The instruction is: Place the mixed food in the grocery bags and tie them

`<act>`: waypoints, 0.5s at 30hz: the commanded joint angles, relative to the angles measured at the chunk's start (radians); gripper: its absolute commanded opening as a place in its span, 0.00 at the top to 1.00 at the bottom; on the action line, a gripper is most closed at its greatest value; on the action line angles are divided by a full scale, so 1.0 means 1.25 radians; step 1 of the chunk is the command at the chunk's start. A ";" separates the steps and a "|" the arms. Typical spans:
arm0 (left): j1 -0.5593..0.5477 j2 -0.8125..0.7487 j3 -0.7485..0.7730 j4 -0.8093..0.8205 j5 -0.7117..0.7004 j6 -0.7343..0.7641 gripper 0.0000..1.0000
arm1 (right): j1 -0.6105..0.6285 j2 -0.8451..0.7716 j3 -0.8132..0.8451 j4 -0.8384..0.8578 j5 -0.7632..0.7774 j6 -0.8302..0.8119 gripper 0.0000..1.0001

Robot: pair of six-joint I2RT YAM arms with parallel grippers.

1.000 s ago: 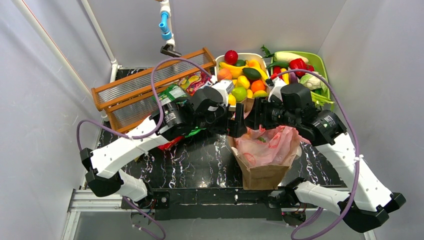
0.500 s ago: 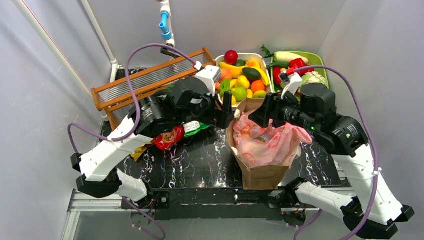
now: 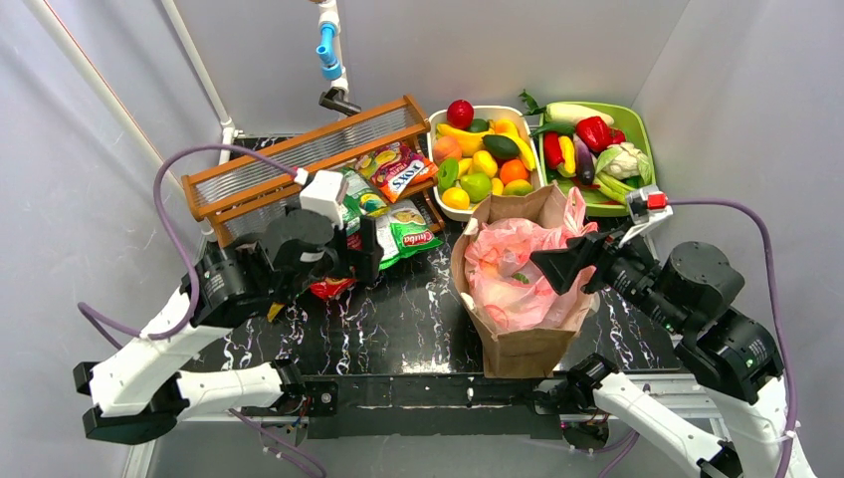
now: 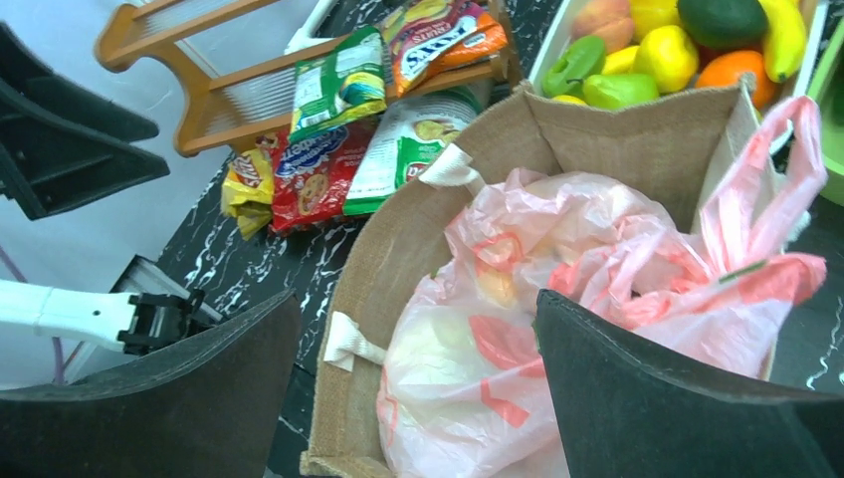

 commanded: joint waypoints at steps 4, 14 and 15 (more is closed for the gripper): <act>0.005 -0.143 -0.208 -0.014 -0.099 -0.086 0.02 | 0.002 -0.086 -0.042 -0.028 0.098 0.010 0.05; 0.005 -0.278 -0.373 -0.036 -0.143 -0.077 0.02 | 0.002 -0.172 -0.063 -0.170 0.256 0.031 0.06; 0.005 -0.290 -0.386 -0.040 -0.154 -0.072 0.02 | 0.003 -0.186 -0.068 -0.178 0.275 0.035 0.06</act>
